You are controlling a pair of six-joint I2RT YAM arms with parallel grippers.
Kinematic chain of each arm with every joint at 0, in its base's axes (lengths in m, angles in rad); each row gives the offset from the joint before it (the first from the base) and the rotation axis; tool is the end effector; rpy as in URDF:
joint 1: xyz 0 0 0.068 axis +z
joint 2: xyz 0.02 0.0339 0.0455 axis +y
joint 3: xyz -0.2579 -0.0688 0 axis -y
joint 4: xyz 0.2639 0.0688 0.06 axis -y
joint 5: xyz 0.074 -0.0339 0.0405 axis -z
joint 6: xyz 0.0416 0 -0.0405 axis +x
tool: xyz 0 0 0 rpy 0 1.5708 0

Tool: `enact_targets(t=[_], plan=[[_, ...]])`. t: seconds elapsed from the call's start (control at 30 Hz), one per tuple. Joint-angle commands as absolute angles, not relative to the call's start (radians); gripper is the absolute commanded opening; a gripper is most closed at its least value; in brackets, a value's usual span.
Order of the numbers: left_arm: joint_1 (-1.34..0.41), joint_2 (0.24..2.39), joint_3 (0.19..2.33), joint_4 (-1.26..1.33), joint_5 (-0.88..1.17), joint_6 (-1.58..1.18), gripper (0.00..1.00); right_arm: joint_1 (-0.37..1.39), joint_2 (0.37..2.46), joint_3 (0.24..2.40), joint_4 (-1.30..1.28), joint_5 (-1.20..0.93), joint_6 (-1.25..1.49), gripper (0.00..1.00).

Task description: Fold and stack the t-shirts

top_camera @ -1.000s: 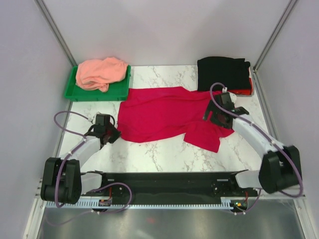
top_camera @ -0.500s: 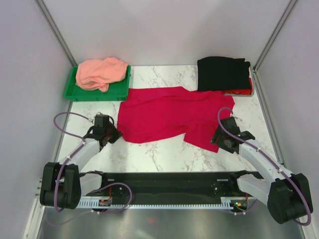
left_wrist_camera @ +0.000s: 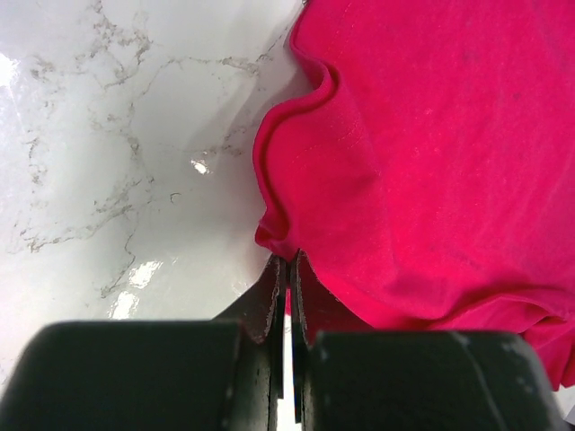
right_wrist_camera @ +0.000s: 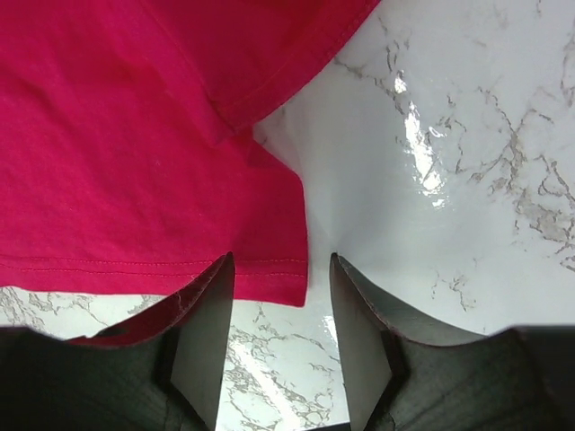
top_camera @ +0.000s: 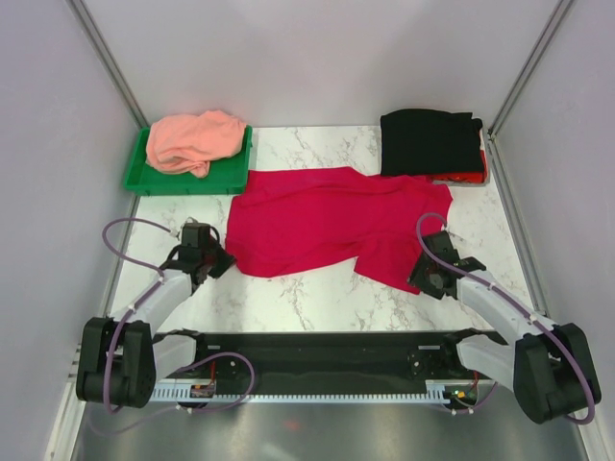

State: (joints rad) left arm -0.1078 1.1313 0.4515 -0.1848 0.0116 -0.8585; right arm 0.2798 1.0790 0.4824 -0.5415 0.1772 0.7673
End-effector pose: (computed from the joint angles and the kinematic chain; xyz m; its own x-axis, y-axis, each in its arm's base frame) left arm 0.2269 -0.0250 0.1397 -0.5815 -0.6983 -0.4175 -0.4973 0.7112 -0.4969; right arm 0.1927 0.0478 0.1378 -0.7674 0.4905 -0.4129 0.4612 0.8697 0.1759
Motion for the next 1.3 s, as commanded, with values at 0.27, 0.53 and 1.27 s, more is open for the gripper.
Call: enact_targets(t=[0.27, 0.53, 1.27], plan=[[-0.103, 1.118, 0.460, -0.178, 0.020, -0.822, 0.02, 0.301, 1.103, 0.471, -0.468, 0.127, 0.788, 0.14], [-0.103, 0.961, 0.609, -0.389, 0.060, -0.746, 0.02, 0.298, 0.928, 0.747, -0.684, 0.265, 0.781, 0.00], [-0.103, 0.532, 0.787, -0.880, 0.040, -0.739, 0.02, 0.301, 0.460, 1.114, -1.204, 0.506, 0.897, 0.00]])
